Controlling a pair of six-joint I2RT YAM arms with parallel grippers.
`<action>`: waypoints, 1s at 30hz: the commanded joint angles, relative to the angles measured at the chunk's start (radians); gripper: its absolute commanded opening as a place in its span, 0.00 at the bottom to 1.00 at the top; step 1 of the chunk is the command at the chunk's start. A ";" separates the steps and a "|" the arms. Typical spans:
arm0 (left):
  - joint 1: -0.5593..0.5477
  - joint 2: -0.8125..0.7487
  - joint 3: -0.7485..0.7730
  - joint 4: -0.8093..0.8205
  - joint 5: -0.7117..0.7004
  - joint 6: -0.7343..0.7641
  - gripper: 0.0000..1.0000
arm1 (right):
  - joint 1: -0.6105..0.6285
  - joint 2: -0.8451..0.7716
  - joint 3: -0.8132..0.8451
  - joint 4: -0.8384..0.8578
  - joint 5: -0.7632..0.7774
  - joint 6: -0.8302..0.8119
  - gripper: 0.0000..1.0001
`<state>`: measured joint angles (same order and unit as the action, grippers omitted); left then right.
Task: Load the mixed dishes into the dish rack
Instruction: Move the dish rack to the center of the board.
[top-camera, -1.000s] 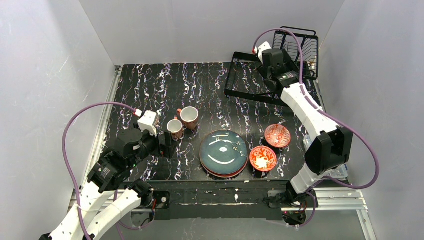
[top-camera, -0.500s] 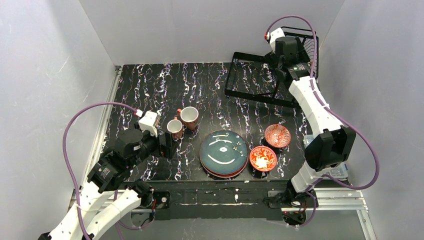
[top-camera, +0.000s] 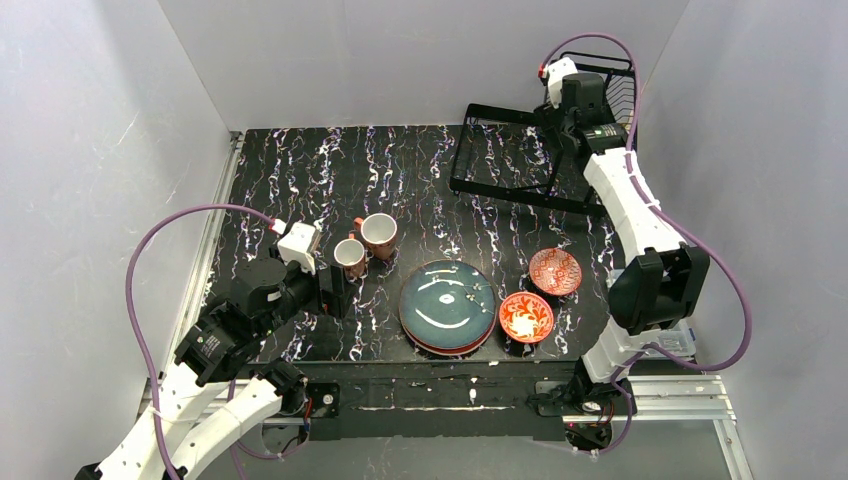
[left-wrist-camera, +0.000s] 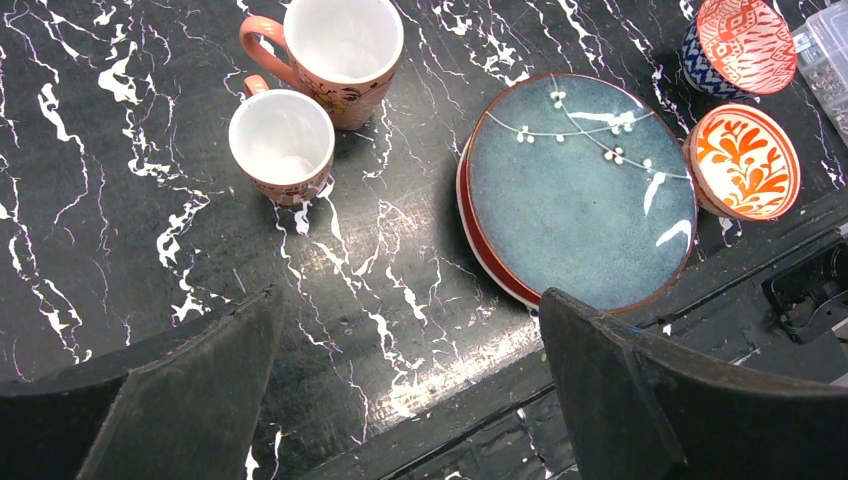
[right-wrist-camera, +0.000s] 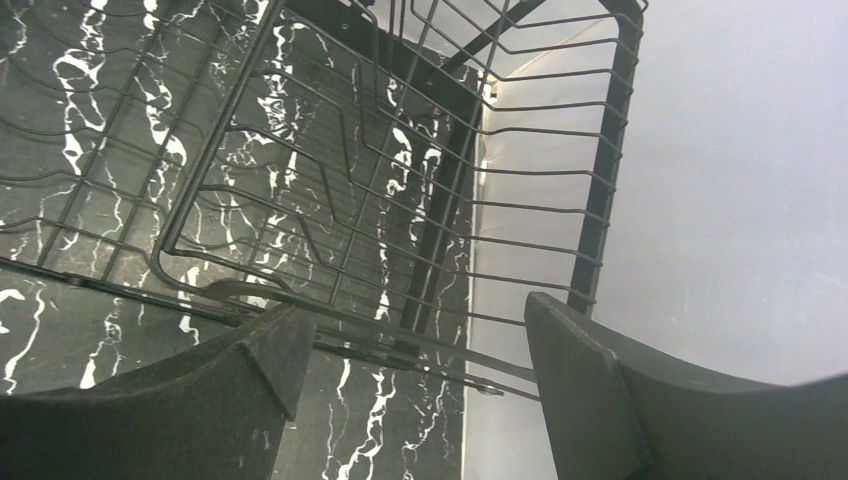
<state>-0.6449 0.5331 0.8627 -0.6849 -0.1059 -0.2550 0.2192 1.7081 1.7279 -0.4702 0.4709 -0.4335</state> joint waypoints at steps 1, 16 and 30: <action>-0.005 -0.001 0.001 -0.004 -0.021 0.000 0.99 | -0.043 0.031 -0.017 -0.007 -0.038 0.053 0.82; -0.005 -0.005 0.001 -0.006 -0.028 0.000 0.99 | -0.048 0.018 -0.063 -0.061 -0.137 0.101 0.22; -0.005 -0.010 0.002 -0.010 -0.038 0.000 0.99 | 0.060 -0.056 -0.112 -0.080 -0.104 0.099 0.01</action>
<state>-0.6449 0.5331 0.8627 -0.6857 -0.1196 -0.2550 0.2409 1.6676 1.6520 -0.4370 0.3748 -0.5491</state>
